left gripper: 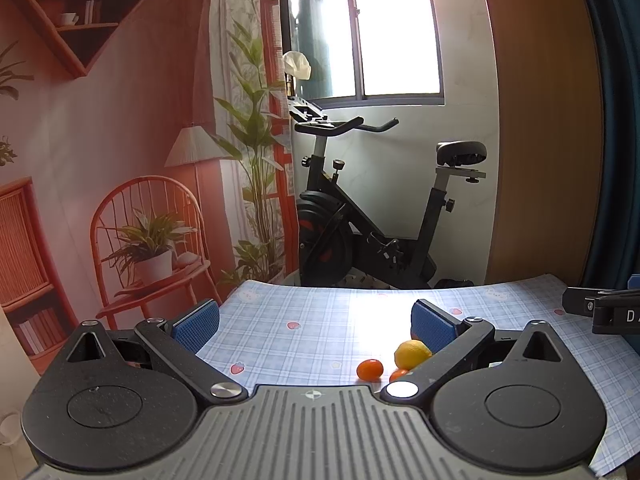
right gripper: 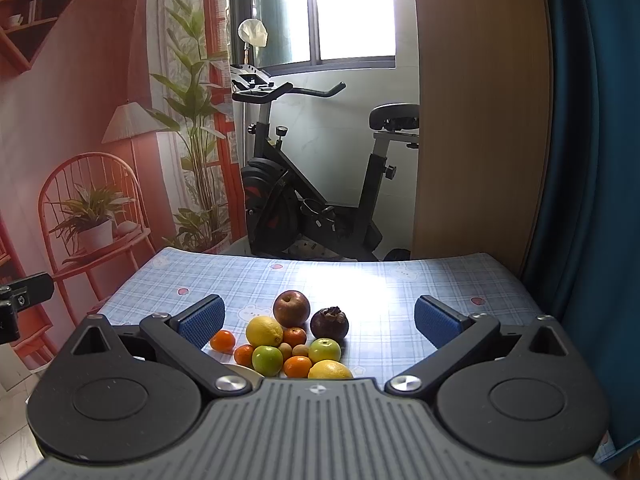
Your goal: Organize fruits
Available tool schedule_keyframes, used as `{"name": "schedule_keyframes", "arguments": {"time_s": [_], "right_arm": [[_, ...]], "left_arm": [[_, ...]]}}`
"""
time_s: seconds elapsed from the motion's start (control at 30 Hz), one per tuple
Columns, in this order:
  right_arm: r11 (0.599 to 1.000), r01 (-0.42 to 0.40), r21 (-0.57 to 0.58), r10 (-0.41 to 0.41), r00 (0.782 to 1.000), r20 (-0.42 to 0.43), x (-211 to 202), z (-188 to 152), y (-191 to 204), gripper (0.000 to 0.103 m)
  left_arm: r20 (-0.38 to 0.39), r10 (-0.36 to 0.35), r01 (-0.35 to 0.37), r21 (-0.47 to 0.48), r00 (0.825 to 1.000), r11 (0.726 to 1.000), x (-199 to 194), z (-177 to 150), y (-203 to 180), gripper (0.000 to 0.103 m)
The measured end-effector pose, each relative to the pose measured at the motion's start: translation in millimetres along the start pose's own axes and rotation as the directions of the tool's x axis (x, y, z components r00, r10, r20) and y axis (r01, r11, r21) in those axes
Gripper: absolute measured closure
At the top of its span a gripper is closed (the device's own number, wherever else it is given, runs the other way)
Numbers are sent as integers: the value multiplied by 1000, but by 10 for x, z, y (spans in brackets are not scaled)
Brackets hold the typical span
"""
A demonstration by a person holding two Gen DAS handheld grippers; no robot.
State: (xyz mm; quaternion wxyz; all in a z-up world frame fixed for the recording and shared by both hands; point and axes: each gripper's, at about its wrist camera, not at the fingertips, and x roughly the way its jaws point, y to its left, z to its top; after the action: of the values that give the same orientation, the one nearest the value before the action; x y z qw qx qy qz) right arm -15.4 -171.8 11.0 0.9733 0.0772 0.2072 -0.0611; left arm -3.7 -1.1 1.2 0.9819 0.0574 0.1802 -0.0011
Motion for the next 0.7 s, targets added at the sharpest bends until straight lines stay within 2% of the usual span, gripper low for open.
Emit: {"name": "schedule_keyframes", "arguments": {"time_s": [0.7], "right_arm": [[1000, 9, 9, -9, 1000, -1, -4, 4, -14, 0]], "left_arm": [[4, -7, 7, 0, 1000, 1000, 14, -10, -6, 0]]}}
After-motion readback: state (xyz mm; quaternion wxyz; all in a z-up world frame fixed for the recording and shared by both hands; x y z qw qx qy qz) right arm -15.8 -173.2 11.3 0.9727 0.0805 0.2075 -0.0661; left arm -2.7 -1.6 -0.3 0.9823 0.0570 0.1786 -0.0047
